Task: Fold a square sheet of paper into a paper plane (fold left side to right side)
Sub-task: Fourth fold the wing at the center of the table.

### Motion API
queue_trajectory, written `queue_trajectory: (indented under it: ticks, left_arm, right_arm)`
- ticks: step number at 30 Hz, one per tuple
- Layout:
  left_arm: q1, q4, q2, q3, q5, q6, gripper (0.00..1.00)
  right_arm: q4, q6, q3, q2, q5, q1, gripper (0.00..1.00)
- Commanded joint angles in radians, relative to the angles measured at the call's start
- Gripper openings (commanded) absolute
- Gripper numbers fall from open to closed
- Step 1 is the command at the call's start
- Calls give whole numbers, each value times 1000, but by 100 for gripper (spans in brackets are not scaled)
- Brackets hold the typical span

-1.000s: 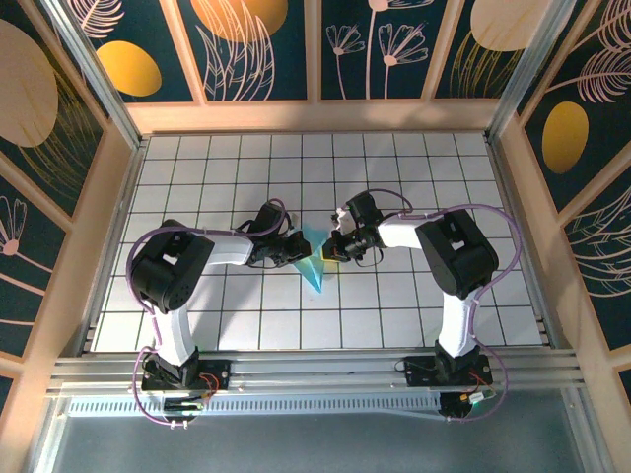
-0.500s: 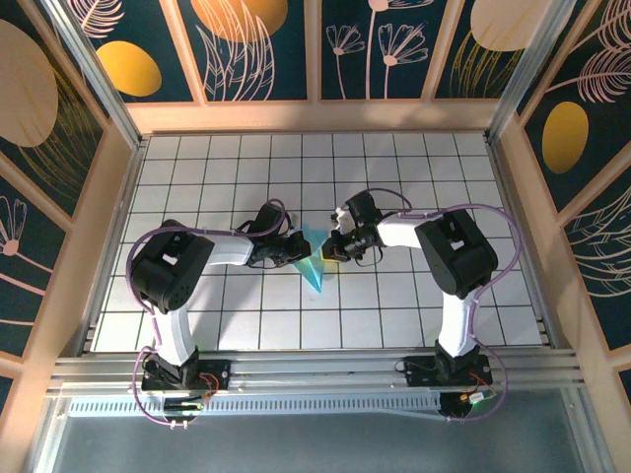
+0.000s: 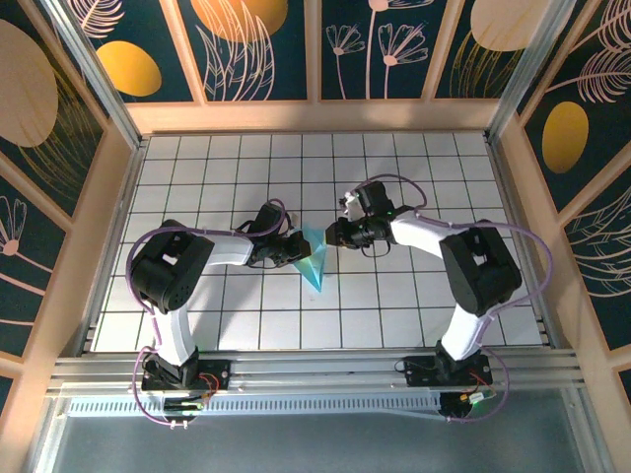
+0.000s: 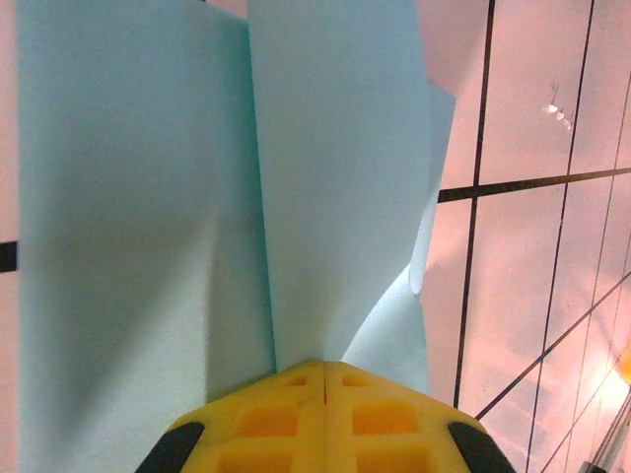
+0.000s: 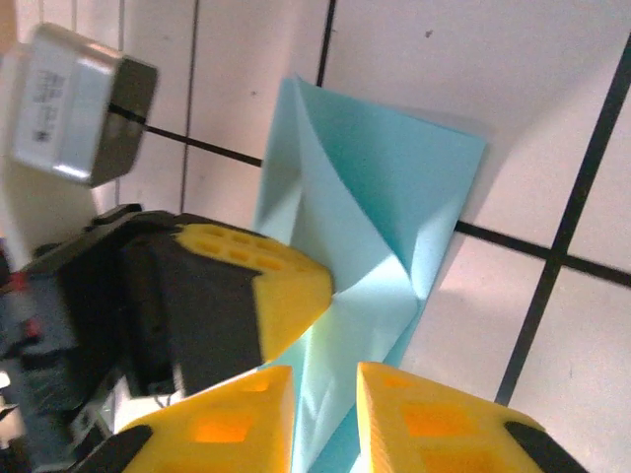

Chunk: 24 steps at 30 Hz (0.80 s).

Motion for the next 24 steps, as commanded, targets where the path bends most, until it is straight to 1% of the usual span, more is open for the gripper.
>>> queue_trajectory:
  ticks: [1,2,4,8,13,24]
  left_arm:
    - [3,-79,34,-37,-87,15,0]
    - [3,-77,33,-38,-87,16,0]
    - [3,-79,32,-36,-85,17,0]
    - [3,-74,29,-40,-87,16,0]
    - [4,-75,29,-38,-87,16,0]
    - [3,-74,28,-41,-87,18,0]
  right_arm:
    - [-21,-21,-58,-75,-60,9,12]
    - [-7,-15,-76,-83,-102,20,6]
    - [7,-4,-99,-84,-158,48,0]
    - [76,39,-149,-57,-208,115,0]
    - [131,67,-158,8,-222,168,0]
    - [161,77,-166,62,-206,176,0]
